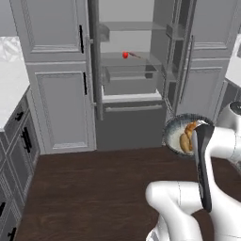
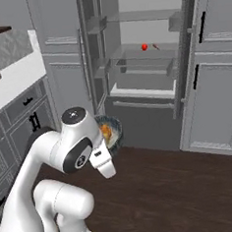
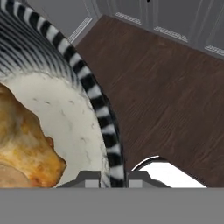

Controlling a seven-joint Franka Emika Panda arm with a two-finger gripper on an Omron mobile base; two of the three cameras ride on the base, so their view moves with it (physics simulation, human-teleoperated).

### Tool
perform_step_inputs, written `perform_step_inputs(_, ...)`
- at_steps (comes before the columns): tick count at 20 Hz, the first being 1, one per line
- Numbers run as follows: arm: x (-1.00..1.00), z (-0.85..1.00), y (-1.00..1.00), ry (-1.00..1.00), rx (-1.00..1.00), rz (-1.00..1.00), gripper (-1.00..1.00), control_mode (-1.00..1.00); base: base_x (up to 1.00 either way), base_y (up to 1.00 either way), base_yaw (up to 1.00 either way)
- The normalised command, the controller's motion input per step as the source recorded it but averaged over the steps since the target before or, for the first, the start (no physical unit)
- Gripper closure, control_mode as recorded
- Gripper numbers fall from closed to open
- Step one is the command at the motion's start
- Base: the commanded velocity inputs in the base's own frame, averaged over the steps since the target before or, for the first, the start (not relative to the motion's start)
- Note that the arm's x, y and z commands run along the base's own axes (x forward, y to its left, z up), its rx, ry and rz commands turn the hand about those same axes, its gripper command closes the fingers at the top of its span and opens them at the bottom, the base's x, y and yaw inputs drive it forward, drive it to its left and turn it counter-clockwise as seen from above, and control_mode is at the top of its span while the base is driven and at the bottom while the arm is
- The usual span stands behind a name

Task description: Pick the chicken drumstick and sweet potato from their plates and place them in the bowl. Then put the bowl in the fridge.

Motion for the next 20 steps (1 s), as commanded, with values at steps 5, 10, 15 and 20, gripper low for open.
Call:
perform_step_inputs(5, 0.00, 0.00, 0.00, 0.00, 0.00, 0.00, 1.00, 1.00, 1.00, -0.35, 0.05)
perform_step_inputs(10, 0.00, 0.00, 0.00, 0.00, 0.00, 0.00, 1.00, 1.00, 1.00, -0.65, 0.08)
perform_step_inputs(15, 0.00, 0.00, 0.00, 0.00, 0.00, 0.00, 1.00, 1.00, 0.96, -0.10, 0.06)
perform_step_inputs(20, 0.00, 0.00, 0.00, 0.00, 0.00, 0.00, 1.00, 1.00, 0.99, -0.07, 0.06)
